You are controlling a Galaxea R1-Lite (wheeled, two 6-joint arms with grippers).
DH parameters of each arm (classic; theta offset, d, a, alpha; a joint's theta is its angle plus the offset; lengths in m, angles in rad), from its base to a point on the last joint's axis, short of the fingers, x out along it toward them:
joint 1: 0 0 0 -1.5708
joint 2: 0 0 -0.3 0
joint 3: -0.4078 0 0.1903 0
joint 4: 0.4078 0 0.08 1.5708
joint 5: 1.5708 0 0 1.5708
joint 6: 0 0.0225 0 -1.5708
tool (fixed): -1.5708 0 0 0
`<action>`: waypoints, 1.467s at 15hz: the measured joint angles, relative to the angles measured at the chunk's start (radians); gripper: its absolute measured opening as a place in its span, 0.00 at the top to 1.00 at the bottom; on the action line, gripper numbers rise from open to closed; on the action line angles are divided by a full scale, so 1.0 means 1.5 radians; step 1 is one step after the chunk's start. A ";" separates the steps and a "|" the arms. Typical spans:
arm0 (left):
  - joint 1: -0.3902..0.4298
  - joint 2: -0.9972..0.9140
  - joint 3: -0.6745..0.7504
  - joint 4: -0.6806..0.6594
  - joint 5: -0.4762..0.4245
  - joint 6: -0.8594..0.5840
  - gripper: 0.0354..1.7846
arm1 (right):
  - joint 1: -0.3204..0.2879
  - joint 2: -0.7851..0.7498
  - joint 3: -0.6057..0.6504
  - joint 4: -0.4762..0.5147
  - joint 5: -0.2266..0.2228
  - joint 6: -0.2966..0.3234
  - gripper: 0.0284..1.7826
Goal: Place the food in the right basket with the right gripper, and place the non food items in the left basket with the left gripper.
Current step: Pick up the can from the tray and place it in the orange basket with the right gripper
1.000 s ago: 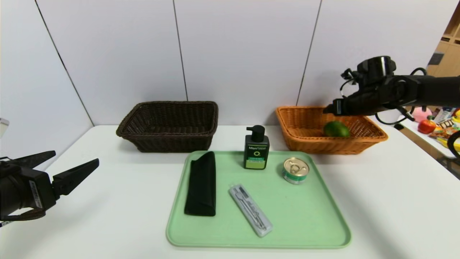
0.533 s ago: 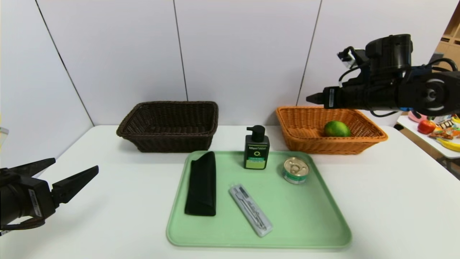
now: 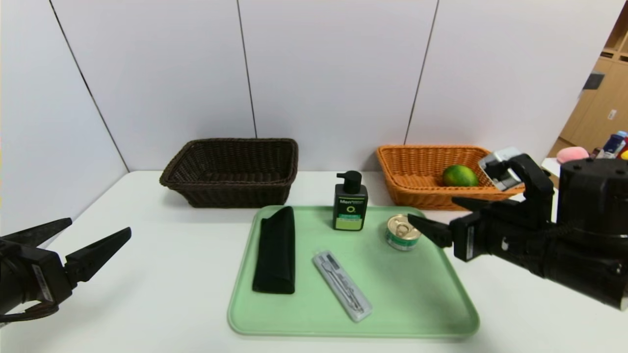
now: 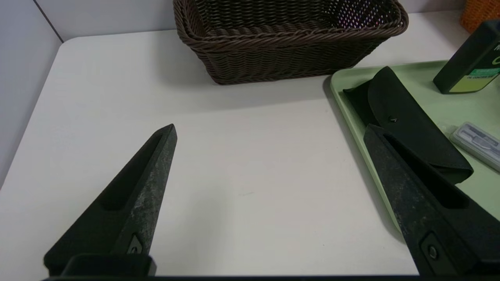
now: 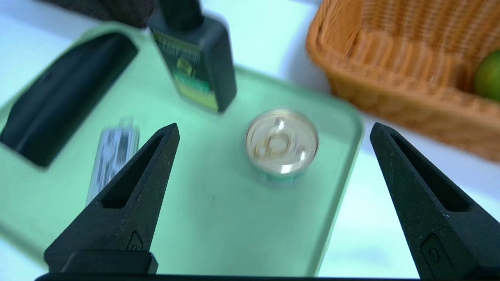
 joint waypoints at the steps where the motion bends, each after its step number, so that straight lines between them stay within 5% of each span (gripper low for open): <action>1: 0.000 0.000 0.005 -0.002 0.000 0.000 0.06 | 0.006 -0.010 0.039 -0.026 0.001 0.000 0.05; 4: 0.000 -0.003 0.014 -0.003 0.000 -0.002 0.06 | 0.015 0.012 0.115 -0.138 0.003 0.000 0.05; 12: 0.000 -0.021 0.018 -0.002 0.000 -0.009 0.06 | 0.016 0.287 0.227 -0.581 -0.003 -0.007 0.05; 22: 0.000 -0.042 0.025 -0.002 -0.001 -0.007 0.06 | -0.003 0.407 0.154 -0.592 -0.017 0.001 0.05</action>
